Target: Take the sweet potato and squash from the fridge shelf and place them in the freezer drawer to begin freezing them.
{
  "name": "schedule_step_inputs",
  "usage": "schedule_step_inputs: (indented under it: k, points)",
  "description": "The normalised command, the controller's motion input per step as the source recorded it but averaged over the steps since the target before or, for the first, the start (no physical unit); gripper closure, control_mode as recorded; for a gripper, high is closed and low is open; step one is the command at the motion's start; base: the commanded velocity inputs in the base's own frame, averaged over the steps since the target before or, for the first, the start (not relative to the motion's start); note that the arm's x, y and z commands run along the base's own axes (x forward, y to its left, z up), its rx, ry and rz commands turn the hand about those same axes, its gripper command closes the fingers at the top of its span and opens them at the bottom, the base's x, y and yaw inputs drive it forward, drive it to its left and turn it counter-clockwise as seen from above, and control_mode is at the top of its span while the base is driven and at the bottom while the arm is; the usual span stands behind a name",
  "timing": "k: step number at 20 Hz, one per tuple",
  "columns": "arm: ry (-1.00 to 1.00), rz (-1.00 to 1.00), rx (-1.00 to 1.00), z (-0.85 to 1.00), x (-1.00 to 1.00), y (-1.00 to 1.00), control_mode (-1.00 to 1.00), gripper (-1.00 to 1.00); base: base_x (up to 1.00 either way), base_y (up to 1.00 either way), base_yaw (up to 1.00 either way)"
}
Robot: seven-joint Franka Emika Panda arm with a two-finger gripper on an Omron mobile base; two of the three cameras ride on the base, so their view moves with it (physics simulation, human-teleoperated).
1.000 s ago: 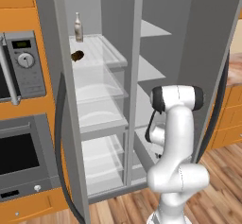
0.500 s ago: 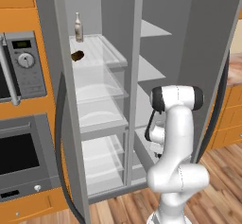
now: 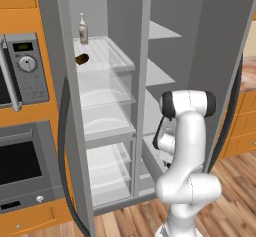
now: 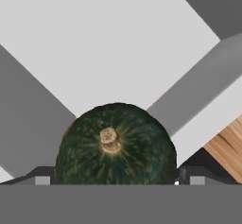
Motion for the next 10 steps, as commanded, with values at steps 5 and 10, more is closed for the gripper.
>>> schedule_step_inputs:
  k: [5,10]
  points:
    - [-0.12,0.00,0.00,0.00,-0.01,0.00,-1.00,-1.00,0.00,0.00,0.00]
    - [-0.09,0.00,0.00,0.02,-0.09,0.00,-1.00,-1.00,0.00,0.00,0.00]
